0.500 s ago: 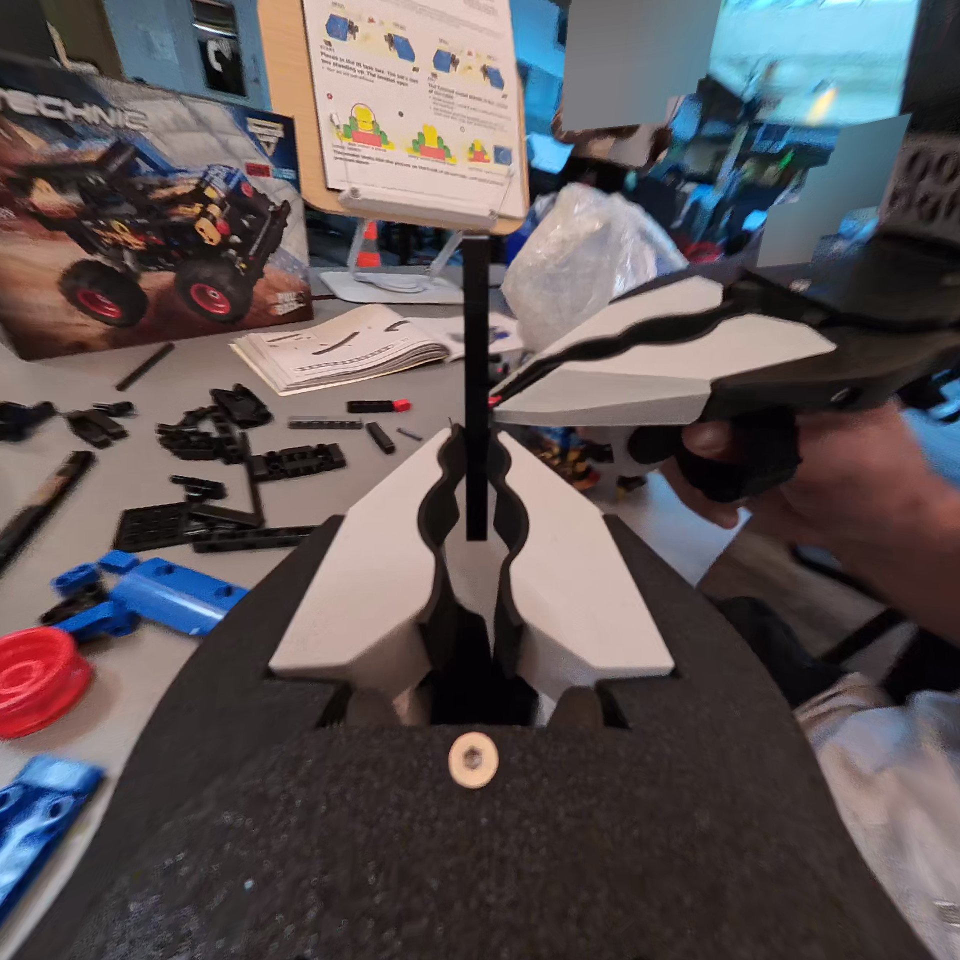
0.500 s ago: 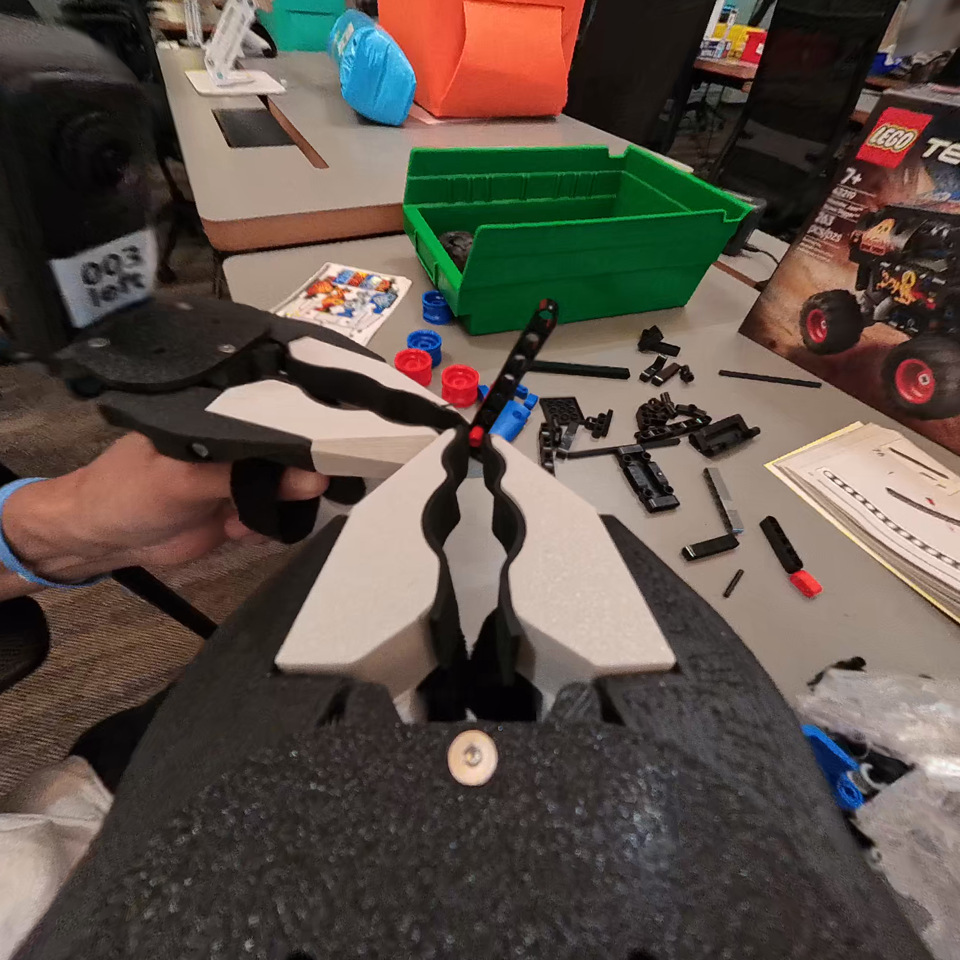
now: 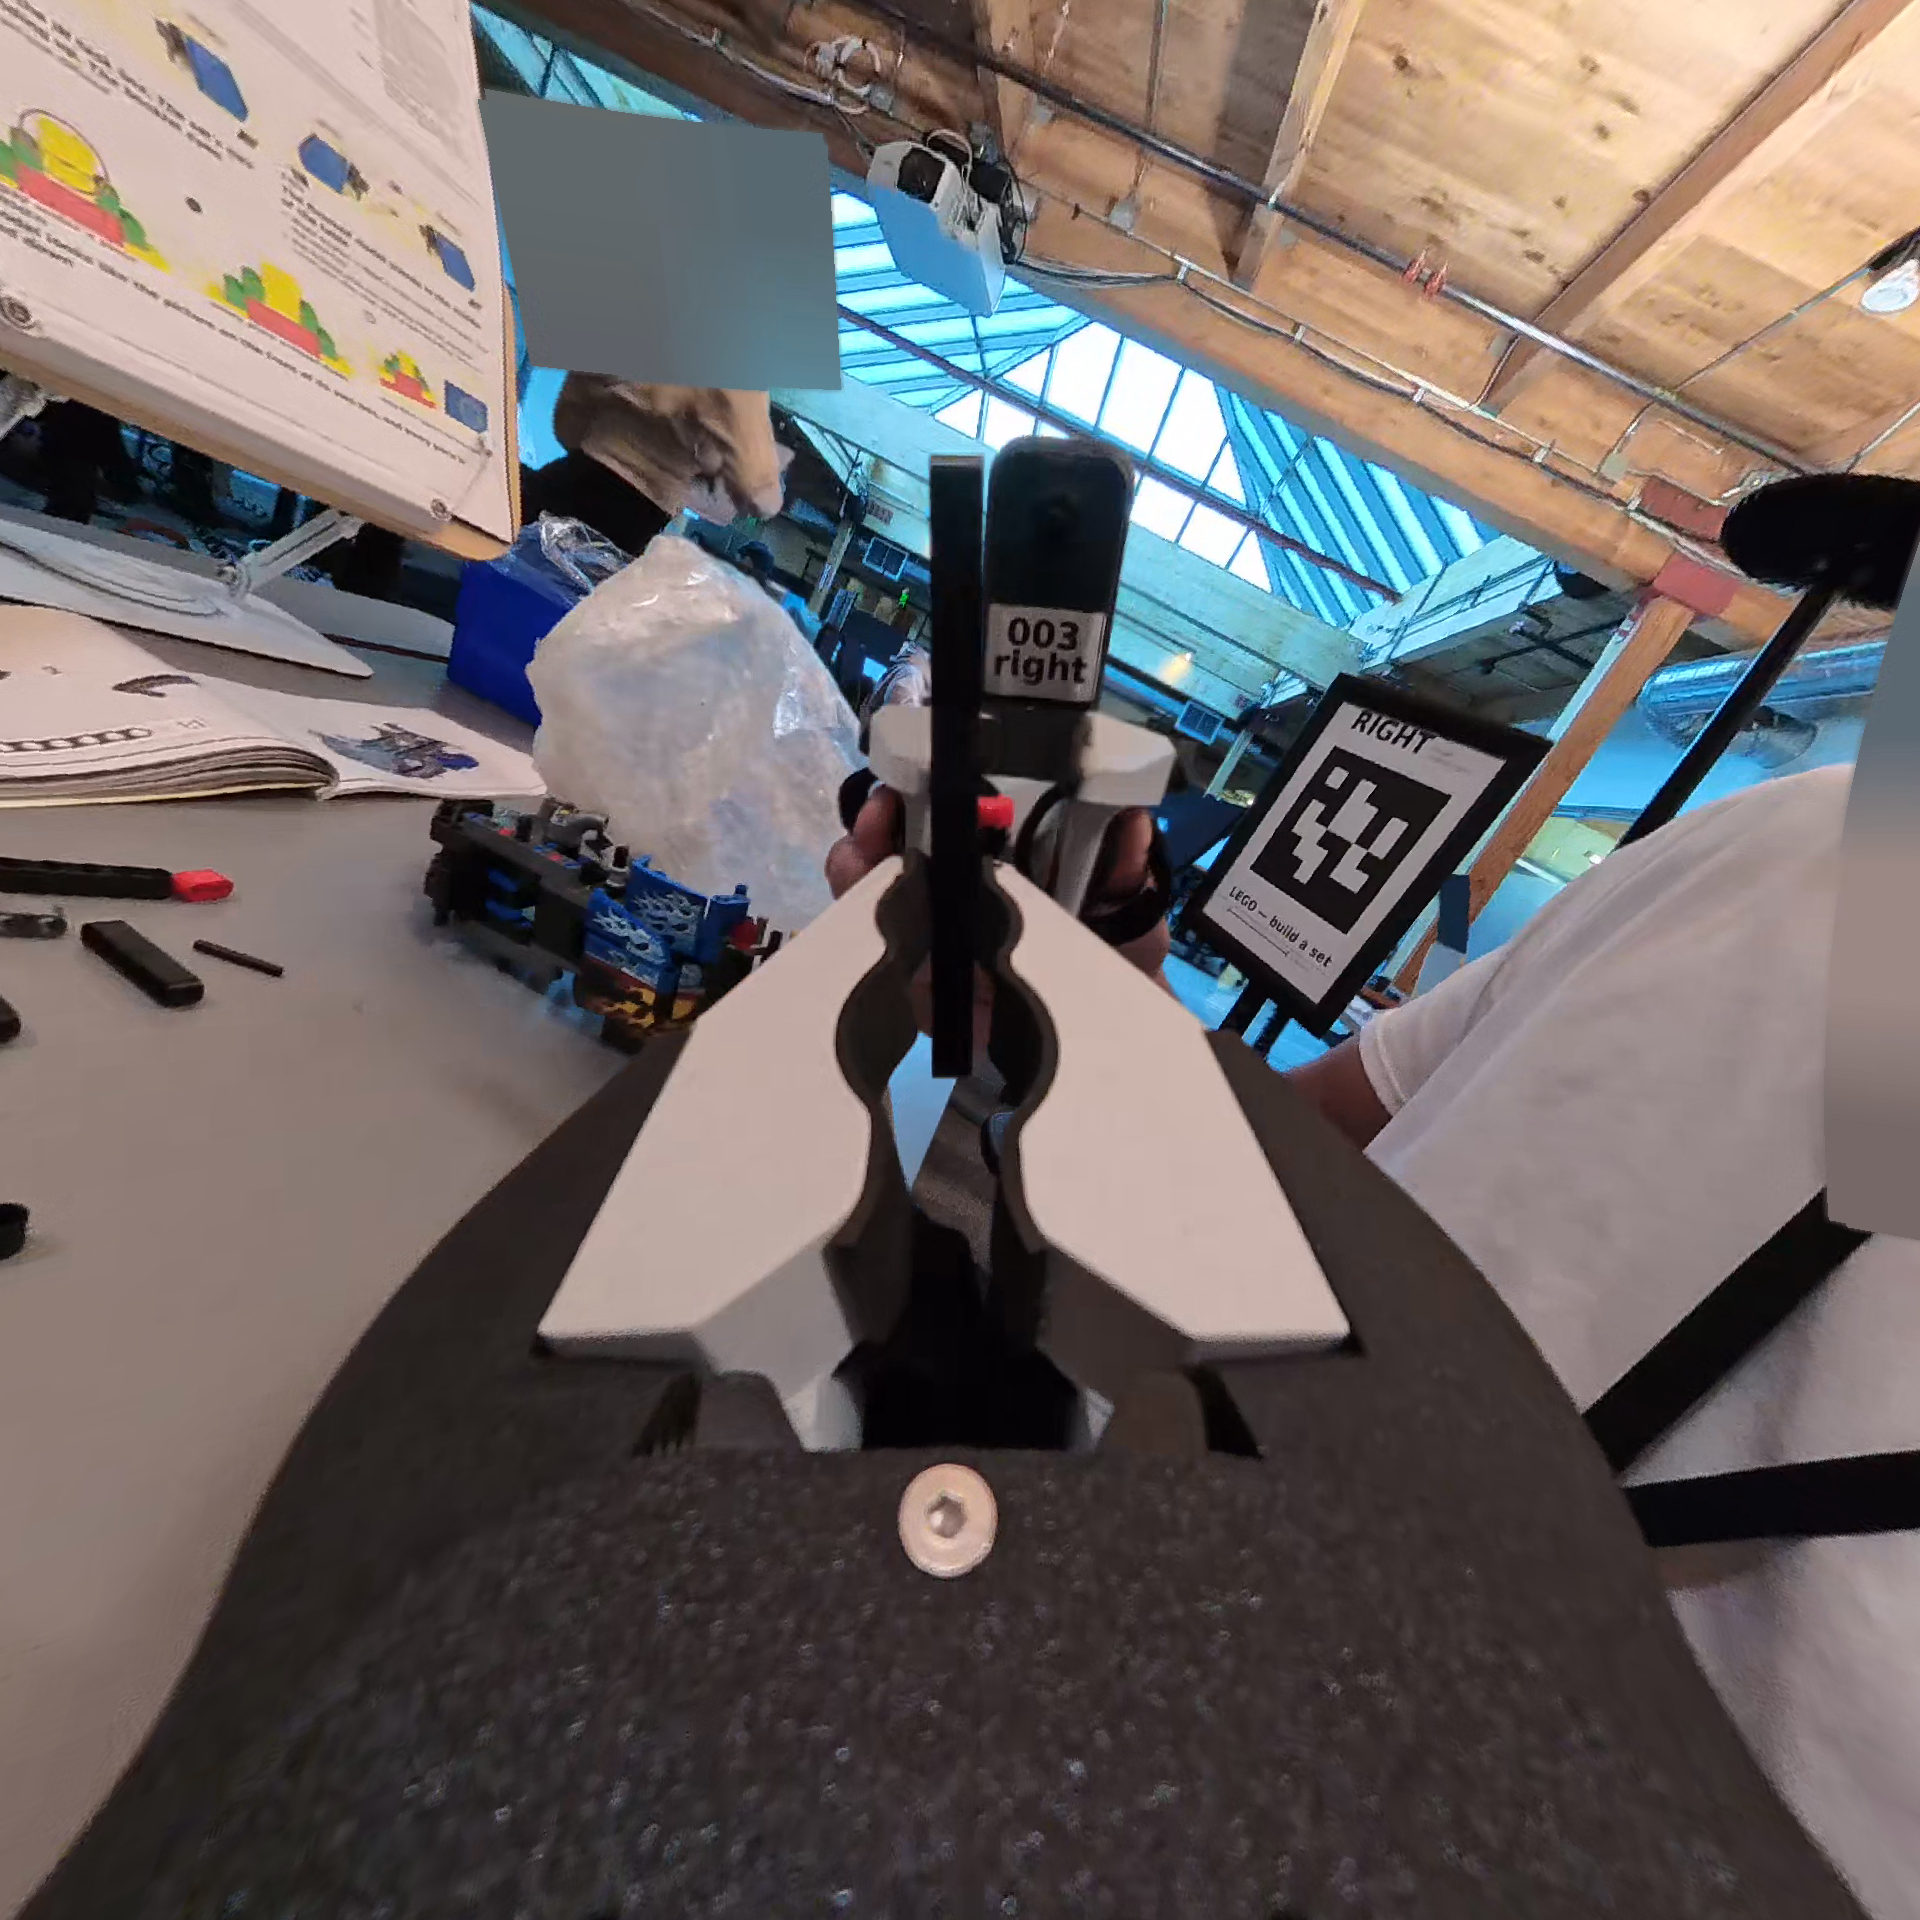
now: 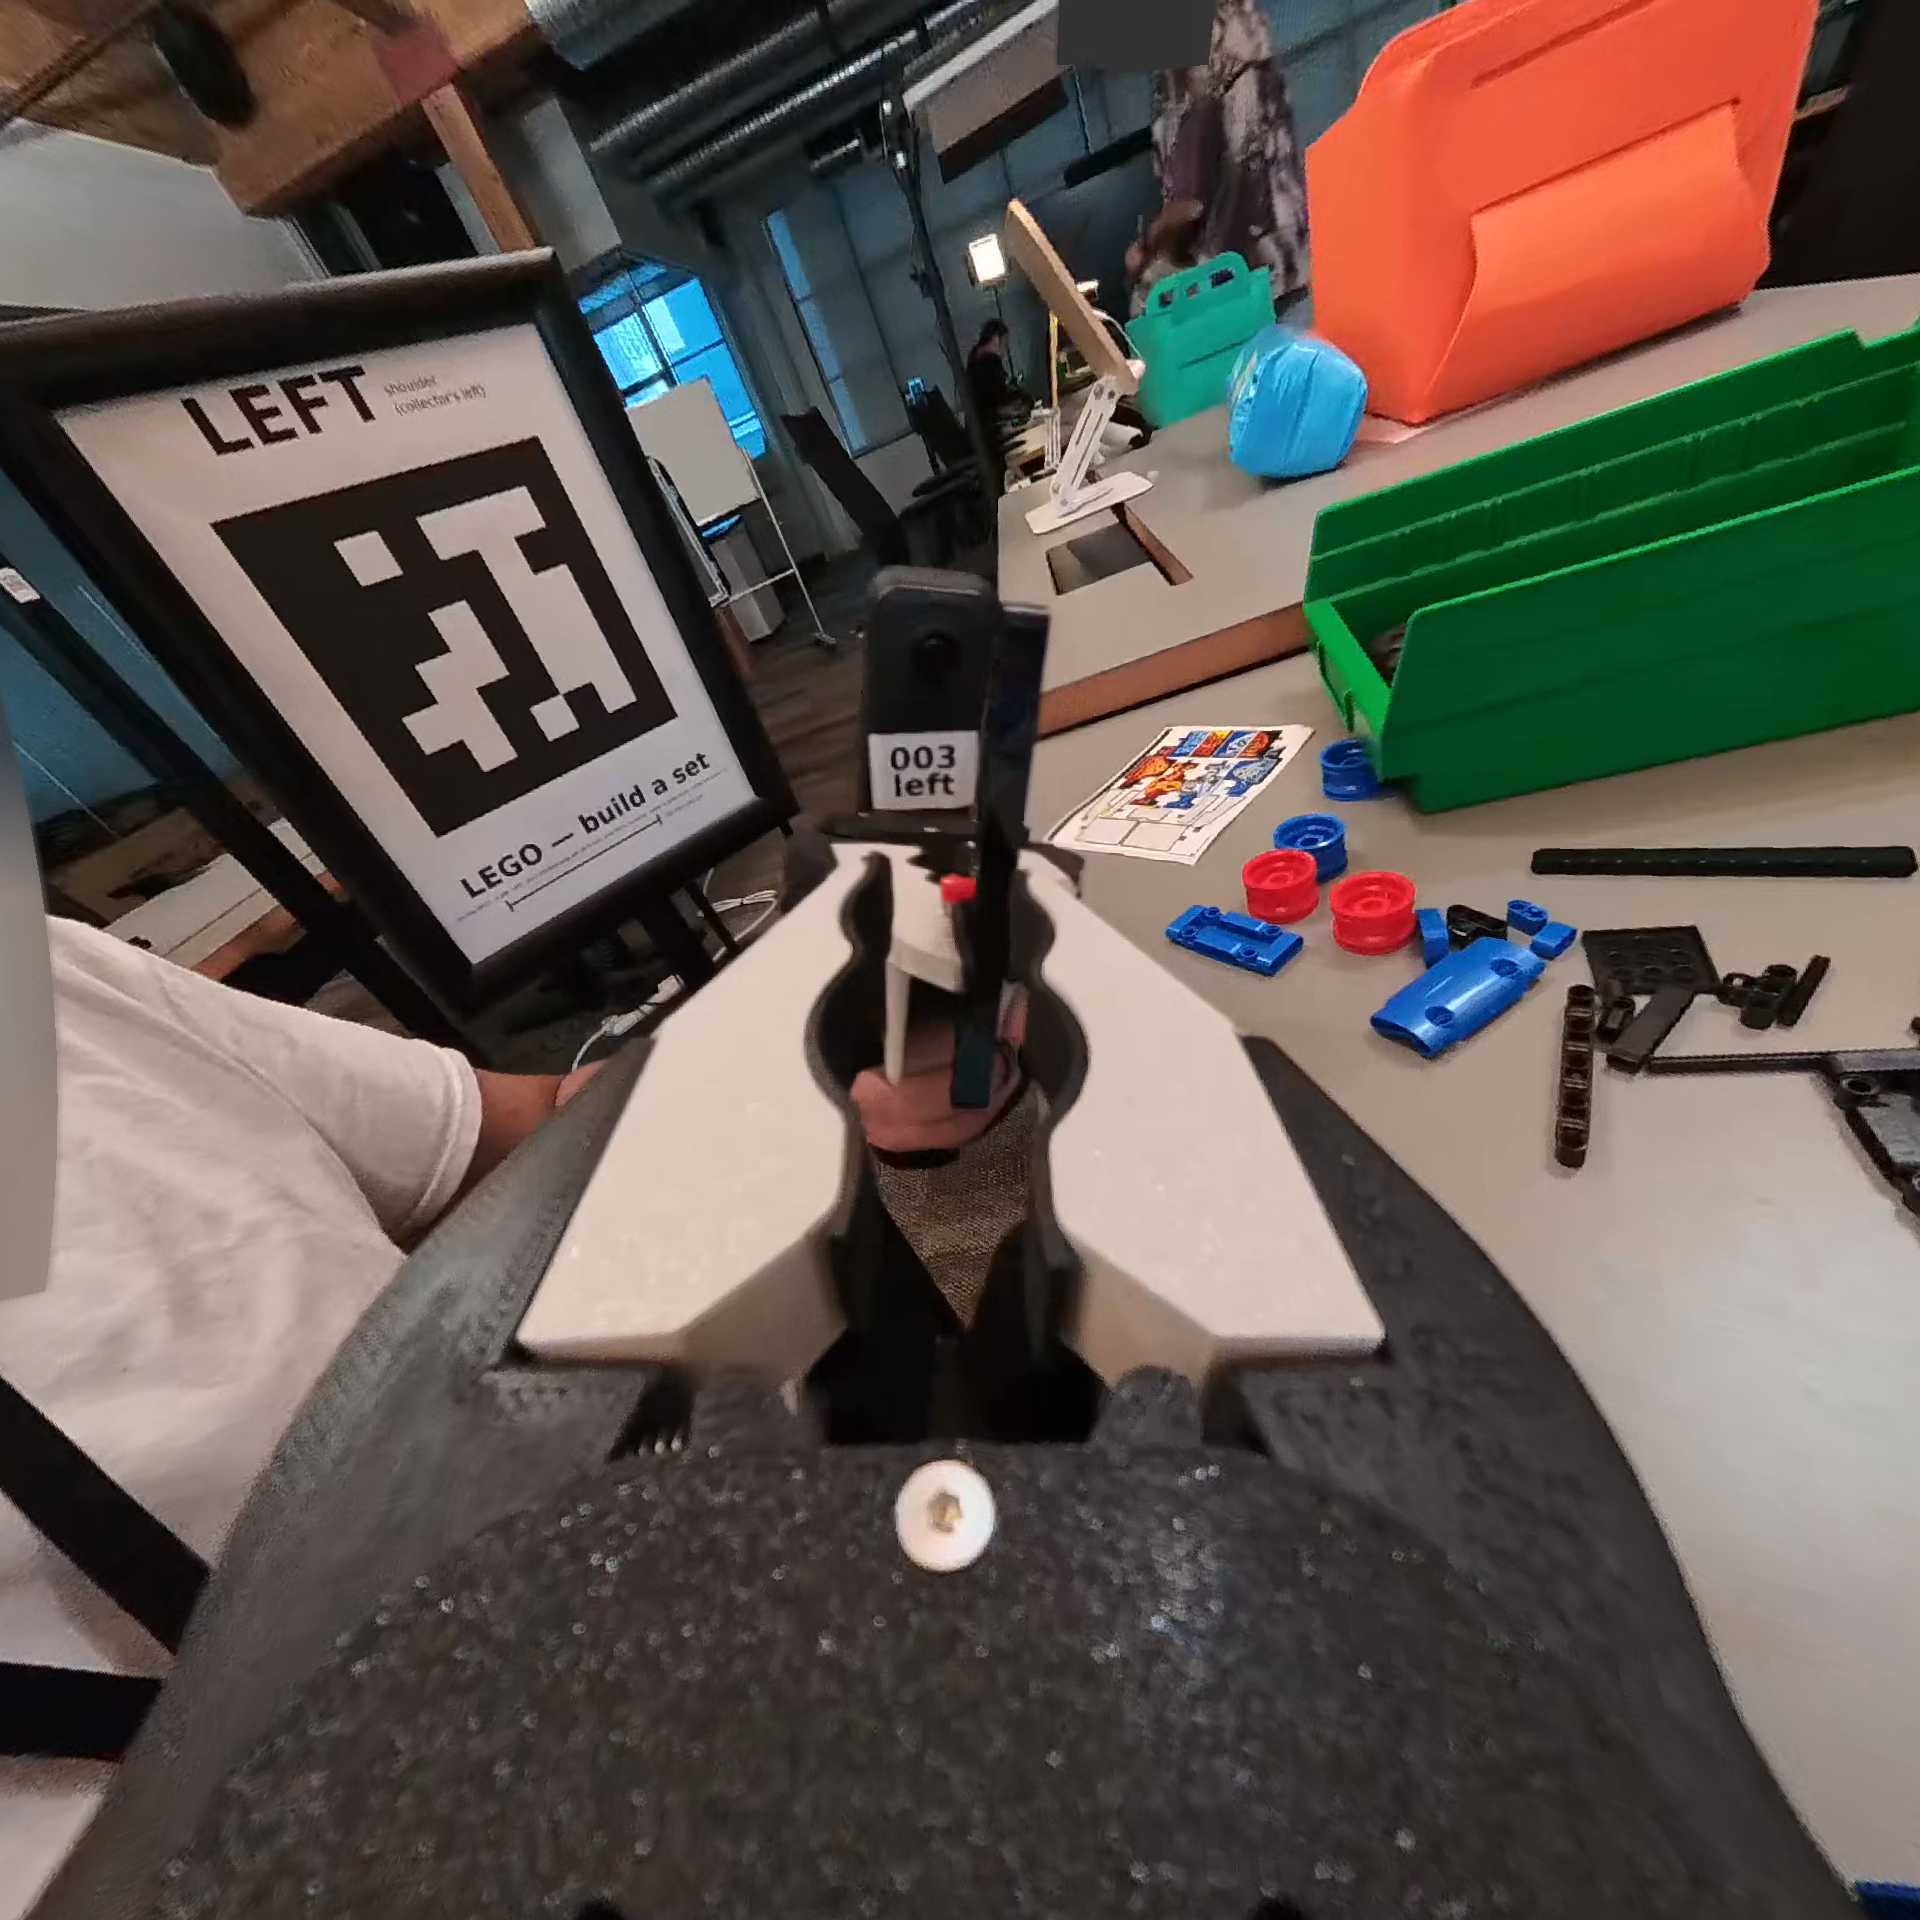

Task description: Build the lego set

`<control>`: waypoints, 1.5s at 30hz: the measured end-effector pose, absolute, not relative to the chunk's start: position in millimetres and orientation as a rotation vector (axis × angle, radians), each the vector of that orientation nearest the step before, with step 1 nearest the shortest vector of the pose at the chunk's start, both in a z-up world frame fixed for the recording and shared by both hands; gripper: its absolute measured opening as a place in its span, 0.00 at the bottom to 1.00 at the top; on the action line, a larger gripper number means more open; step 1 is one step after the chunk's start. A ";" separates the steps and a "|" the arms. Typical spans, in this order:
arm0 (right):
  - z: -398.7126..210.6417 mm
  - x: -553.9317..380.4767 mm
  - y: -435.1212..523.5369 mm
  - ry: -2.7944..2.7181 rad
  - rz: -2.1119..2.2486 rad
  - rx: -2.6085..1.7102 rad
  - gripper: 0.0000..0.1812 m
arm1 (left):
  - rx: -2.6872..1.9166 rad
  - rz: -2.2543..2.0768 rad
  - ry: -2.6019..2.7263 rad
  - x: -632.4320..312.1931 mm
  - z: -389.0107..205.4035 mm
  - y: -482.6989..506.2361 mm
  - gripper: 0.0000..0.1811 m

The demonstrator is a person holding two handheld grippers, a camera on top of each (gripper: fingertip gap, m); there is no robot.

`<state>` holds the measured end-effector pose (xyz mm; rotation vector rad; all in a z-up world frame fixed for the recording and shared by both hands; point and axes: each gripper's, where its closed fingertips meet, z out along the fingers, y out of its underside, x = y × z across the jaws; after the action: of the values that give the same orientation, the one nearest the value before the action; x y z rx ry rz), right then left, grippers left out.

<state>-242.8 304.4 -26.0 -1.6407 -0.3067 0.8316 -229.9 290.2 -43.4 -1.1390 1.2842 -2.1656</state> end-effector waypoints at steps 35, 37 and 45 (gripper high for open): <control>49.3 -54.6 248.7 -0.332 0.151 -1.848 0.15 | -1.513 -1.506 1.827 -79.1 -58.9 396.9 0.03; 40.8 -8.0 255.2 -0.345 0.058 -1.893 0.14 | -1.572 -1.446 1.933 -55.7 -75.4 405.4 0.03; -22.8 72.5 313.4 -0.303 0.143 -1.977 0.14 | -1.653 -1.320 2.054 -13.1 -119.7 406.0 0.03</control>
<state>72.5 313.4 -22.8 -1.9775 -0.3034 0.1430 -13.1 406.0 -119.7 -1.6528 2.0535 -1.3204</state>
